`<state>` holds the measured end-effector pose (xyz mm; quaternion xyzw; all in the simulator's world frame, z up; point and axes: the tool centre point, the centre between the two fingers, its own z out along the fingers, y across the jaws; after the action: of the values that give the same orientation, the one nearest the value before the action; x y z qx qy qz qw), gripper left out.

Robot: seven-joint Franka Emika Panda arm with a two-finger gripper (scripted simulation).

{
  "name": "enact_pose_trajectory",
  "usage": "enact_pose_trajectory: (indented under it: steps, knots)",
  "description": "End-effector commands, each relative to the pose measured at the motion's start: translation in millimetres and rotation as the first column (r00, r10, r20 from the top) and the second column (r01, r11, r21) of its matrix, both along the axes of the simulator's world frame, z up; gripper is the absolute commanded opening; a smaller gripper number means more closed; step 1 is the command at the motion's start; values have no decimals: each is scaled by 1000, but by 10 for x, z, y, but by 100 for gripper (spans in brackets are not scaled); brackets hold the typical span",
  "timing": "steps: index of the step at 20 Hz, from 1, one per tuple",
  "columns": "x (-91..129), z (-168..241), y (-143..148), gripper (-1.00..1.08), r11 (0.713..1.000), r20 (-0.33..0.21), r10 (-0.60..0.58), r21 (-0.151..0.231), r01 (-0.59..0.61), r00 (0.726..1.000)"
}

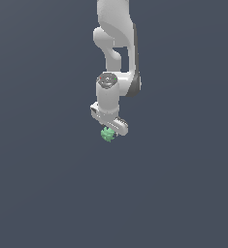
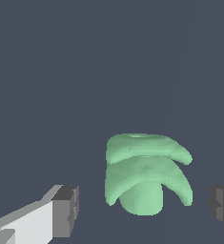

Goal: Pick up the object and move it to a goal position.

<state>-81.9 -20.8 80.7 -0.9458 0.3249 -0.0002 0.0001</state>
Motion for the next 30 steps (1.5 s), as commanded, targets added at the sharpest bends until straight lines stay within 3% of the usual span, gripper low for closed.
enact_pose_trajectory:
  steps: [1,12,13,30]
  knots:
    - [-8,-94,-1,100,1000,-1,-1,0,1,1000]
    - [-8,-410,1,100,1000,-1,-4,0,4,1000]
    - [-8,-410,1,-100,1000,-1,-4,0,4,1000]
    - [12,-264,44,-100,1000,1,-2,1,2,1000]
